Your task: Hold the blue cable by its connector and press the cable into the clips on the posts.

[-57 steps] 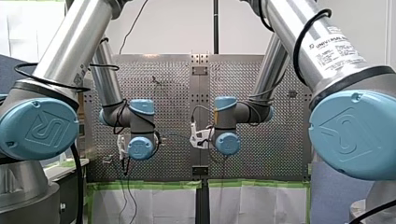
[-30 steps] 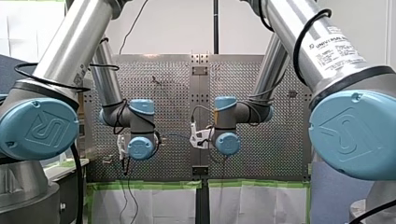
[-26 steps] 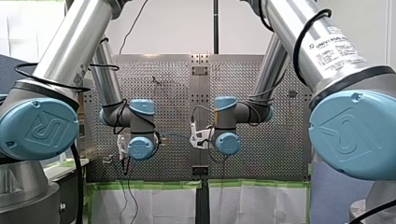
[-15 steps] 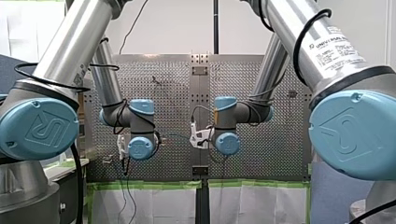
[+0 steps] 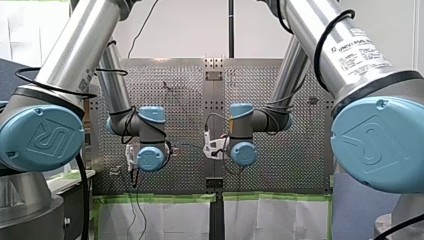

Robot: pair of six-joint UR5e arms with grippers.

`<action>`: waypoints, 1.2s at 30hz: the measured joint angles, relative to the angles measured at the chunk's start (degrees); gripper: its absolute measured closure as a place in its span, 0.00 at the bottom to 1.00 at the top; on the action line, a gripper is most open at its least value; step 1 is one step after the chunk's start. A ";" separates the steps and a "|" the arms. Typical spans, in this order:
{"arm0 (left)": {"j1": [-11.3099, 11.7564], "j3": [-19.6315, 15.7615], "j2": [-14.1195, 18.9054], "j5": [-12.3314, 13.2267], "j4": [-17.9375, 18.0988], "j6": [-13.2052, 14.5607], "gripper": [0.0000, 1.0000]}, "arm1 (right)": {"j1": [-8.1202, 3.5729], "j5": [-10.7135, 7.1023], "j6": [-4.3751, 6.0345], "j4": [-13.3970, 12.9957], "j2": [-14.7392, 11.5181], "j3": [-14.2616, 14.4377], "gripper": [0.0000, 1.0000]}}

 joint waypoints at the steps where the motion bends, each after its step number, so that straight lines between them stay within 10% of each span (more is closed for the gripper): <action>1: 0.00 0.00 0.00 0.00 0.00 0.00 1.00 | 0.00 0.00 0.00 0.00 0.00 0.00 1.00; 36: 0.33 -0.16 -3.70 -0.60 -2.07 0.77 1.00 | 0.41 0.71 -0.16 2.27 2.29 0.07 1.00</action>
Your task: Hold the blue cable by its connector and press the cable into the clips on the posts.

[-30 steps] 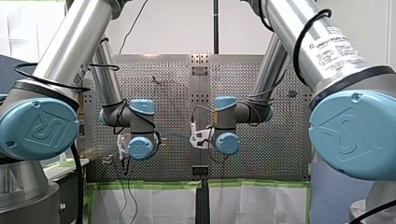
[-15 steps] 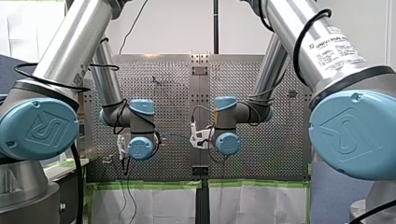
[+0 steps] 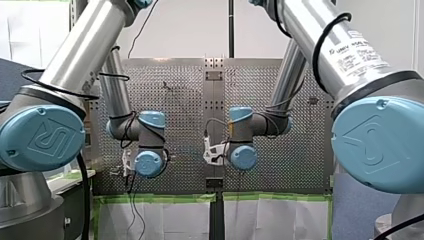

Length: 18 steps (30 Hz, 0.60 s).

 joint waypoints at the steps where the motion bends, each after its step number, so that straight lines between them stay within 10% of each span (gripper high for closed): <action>1: 0.01 0.00 -0.49 0.00 -0.04 0.01 1.00 | 0.01 0.03 0.00 0.57 0.59 0.00 1.00; 18: 0.02 -0.01 -3.58 -0.02 -0.13 0.02 1.00 | 0.03 0.08 -0.01 1.68 2.36 0.01 1.00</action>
